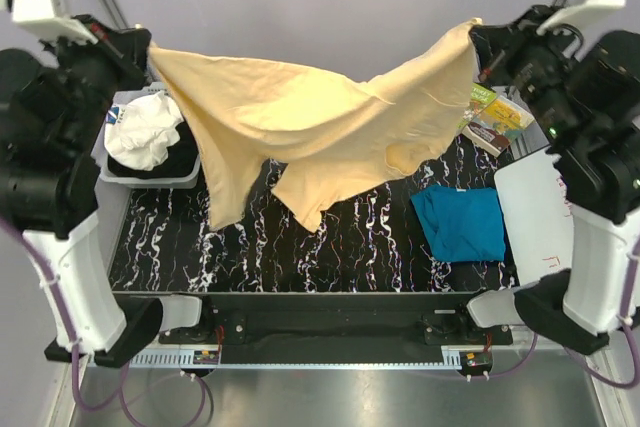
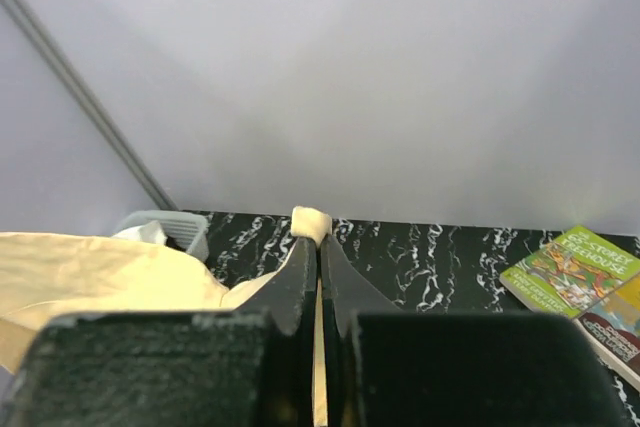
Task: Fold and stack the t-shirts
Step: Flatten out the tshirt
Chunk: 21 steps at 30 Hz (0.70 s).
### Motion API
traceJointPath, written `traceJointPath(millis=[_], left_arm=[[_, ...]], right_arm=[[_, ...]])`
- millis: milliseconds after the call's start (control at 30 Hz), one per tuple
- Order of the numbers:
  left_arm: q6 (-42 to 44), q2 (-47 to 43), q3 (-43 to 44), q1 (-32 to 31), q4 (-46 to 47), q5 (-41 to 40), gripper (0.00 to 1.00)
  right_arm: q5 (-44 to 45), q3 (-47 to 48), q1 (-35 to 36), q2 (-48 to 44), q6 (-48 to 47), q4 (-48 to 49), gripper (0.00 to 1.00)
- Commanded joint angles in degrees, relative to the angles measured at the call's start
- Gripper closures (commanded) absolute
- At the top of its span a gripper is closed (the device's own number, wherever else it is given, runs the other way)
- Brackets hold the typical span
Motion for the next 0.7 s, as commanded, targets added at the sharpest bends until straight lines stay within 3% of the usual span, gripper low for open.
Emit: traceJointPath(millis=[0,167,300,467,667], left_arm=[[2.12,-3.89,1.57,0.16,3.17,0.7,1.0],[3.08,-7.23,1.92,0.16,3.26,0.88,1.0],[3.61,-6.72,2.1,0.16,3.35,-0.69,1.0],[4.31,-1.54,1.04,0.16,1.33,-4.04,1.0],[2.47,8.92,-3.87,2.17,0.97,-0.19,1.0]], right_arm=[[-5.22,-5.35,0.41,-7.13,1.44,7.95,1.0],[-4.79,-6.95,0.41,-11.44,1.53,9.8,1.0],[-1.63,-3.7,0.41,-9.35,1.0,9.63,1.0],[3.2,1.23,0.41,-1.28,-1.54,8.74,1.0],[7.97,0.62,-0.11,11.65,-5.32,9.1,1.0]])
